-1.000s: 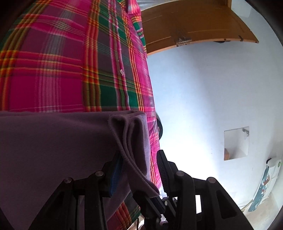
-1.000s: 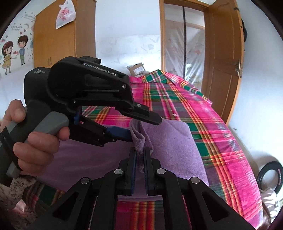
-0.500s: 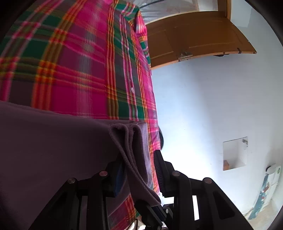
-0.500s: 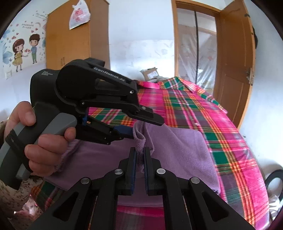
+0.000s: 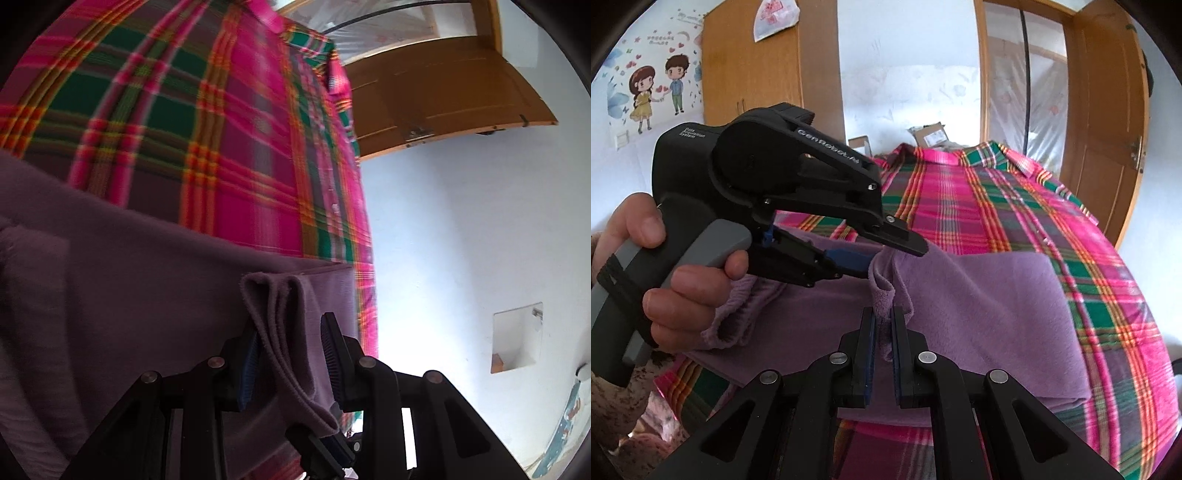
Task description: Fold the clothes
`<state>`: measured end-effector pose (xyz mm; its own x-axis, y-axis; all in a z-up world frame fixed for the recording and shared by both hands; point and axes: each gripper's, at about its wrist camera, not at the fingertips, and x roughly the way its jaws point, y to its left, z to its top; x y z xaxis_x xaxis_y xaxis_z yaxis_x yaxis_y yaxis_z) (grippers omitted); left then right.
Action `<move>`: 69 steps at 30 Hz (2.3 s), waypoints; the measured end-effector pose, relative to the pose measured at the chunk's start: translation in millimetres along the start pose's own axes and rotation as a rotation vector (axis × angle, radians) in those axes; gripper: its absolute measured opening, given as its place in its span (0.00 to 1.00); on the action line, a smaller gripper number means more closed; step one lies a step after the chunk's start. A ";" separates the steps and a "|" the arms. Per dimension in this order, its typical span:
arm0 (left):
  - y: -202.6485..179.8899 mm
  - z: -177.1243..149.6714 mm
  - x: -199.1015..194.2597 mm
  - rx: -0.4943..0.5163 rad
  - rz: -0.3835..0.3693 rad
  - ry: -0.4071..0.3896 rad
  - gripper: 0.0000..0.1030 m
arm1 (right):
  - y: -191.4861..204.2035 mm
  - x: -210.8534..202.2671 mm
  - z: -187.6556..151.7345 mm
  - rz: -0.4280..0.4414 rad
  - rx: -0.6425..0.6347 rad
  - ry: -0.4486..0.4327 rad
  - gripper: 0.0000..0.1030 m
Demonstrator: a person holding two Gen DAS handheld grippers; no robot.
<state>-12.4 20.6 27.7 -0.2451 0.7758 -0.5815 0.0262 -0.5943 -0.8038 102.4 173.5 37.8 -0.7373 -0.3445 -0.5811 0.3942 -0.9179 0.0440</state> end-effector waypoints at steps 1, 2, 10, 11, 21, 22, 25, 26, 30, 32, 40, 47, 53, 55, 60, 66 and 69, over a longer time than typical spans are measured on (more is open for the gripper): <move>3.4 0.1 -0.4 -0.011 0.004 0.002 0.31 | 0.4 2.9 0.1 0.003 0.003 0.004 0.08; 4.8 0.2 -1.5 -0.017 0.008 0.002 0.31 | 1.4 5.4 0.0 0.005 0.004 0.010 0.08; 16.6 1.6 -1.3 -0.046 0.014 -0.012 0.31 | 13.0 15.4 -8.0 0.016 -0.020 0.055 0.09; 17.1 1.5 -0.4 -0.049 0.017 -0.014 0.31 | 13.6 17.6 -8.7 0.018 -0.022 0.064 0.10; 15.1 -0.2 -1.6 -0.048 0.041 -0.043 0.31 | 16.2 14.6 -9.8 0.132 0.016 0.108 0.13; 17.0 -1.1 -4.1 -0.056 0.040 -0.050 0.31 | 14.0 13.9 -9.1 0.171 0.032 0.118 0.13; 20.4 -3.3 -9.5 -0.077 0.035 -0.079 0.31 | 6.6 7.5 -5.7 0.228 0.066 0.120 0.14; 19.3 -3.6 -11.6 -0.071 0.040 -0.088 0.31 | 2.8 3.9 -3.7 0.219 0.077 0.105 0.14; 15.4 -5.5 -13.8 -0.063 0.042 -0.109 0.31 | -20.9 -2.9 2.7 0.135 0.129 0.068 0.15; 12.8 -5.5 -11.2 -0.058 0.037 -0.107 0.31 | -27.2 2.6 2.8 0.086 0.131 0.089 0.16; 13.4 -4.9 -0.4 -0.058 0.072 -0.066 0.31 | -3.3 14.7 -10.4 0.095 0.042 0.139 0.20; 16.9 -1.7 9.0 -0.066 0.078 -0.047 0.31 | 4.6 16.6 -3.3 0.085 0.029 0.119 0.37; 16.7 1.5 23.9 -0.059 0.085 -0.008 0.32 | 23.5 29.1 -3.4 0.076 -0.007 0.145 0.46; 16.5 1.1 23.3 -0.057 0.085 -0.005 0.32 | 25.6 29.7 -3.9 0.063 -0.008 0.147 0.46; 16.2 4.6 28.7 -0.048 0.084 0.008 0.32 | 26.4 35.3 -4.7 0.016 -0.018 0.143 0.43; 22.3 3.3 26.1 -0.058 0.053 0.012 0.30 | 17.5 33.8 -2.8 0.006 0.032 0.144 0.15; 21.8 1.5 23.9 -0.048 0.048 0.006 0.21 | 17.7 30.1 -2.5 0.002 0.034 0.140 0.09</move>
<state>-19.1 25.9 -3.5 -0.2369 0.7476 -0.6205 0.0843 -0.6204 -0.7797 88.6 147.4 19.0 -0.6521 -0.3180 -0.6882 0.3749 -0.9243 0.0719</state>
